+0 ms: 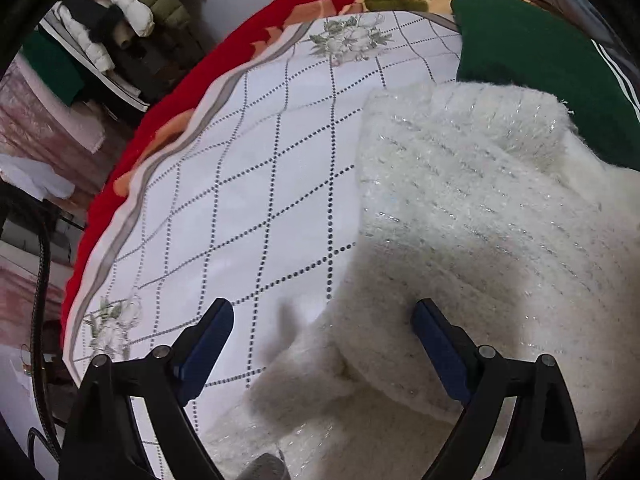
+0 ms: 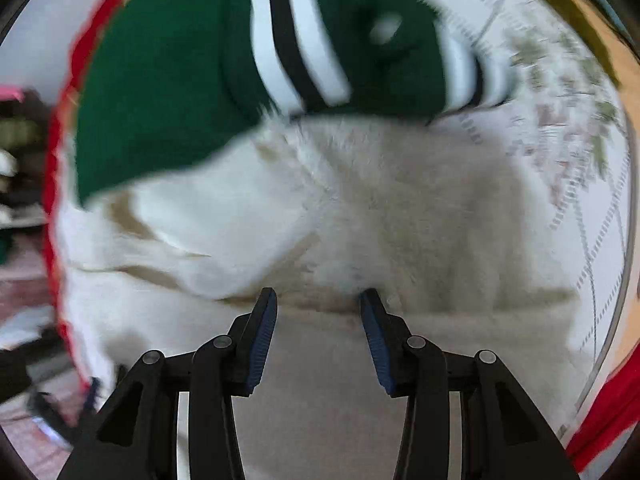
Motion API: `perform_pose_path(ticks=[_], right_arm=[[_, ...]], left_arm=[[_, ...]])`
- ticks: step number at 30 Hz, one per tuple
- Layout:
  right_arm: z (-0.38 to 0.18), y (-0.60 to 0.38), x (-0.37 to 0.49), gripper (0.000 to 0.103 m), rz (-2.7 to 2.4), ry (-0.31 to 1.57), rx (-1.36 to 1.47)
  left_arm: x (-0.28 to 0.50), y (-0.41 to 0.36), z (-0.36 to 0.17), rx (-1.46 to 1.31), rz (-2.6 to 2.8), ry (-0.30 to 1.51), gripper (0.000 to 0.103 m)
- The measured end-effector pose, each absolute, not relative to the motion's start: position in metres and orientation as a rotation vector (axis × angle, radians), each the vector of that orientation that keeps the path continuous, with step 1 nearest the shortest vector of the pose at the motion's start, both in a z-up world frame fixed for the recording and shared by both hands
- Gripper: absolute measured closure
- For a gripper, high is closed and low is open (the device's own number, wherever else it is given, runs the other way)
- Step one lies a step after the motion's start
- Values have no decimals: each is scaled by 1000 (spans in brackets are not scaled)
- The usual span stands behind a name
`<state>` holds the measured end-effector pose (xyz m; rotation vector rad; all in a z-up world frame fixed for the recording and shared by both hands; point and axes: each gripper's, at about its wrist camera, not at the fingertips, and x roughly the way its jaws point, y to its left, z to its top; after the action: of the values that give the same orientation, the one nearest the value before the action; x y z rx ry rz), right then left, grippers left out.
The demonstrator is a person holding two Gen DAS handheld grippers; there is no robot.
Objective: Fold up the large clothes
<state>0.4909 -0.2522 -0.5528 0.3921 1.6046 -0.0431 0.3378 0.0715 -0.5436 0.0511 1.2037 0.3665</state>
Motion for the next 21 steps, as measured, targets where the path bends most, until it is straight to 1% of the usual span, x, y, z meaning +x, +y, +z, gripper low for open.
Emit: perform_pose_path(ticks=[2,3,4,6,9,10,12,15,17,18,19,21], right_arm=[[-564,-249,493,83,-87,1600,370],[-565,-246,493,91,-111,1595,315],[-562,-246,492,100,-113,1579,330],[-549,-245,489,103,-94,1520,356],[-506,-234,493,103,-2,1342,365],[-495,-229,496,103,33,1312,368],[-485,-220,505,103,108,1320,390],[-488,-214,508,102,181,1442,434],[-492,-219,499,98,192,1488,444],[-495,-226,493,84,161,1505,414],[-498,-228,492,65,130,1511,394],[-504,-248,483,48,35,1522,372]], left_arm=[[336,69,-544,63,354,1197,11],[336,69,-545,67,347,1196,11],[334,70,-545,68,339,1192,11],[331,71,-545,64,325,1195,11],[330,75,-546,36,308,1205,11],[330,76,-546,30,305,1210,11],[330,77,-544,21,307,1218,11],[325,73,-532,27,323,1210,11],[321,66,-523,37,329,1198,11],[318,61,-519,42,333,1194,11],[317,58,-516,45,337,1191,11],[315,48,-513,47,331,1188,11]])
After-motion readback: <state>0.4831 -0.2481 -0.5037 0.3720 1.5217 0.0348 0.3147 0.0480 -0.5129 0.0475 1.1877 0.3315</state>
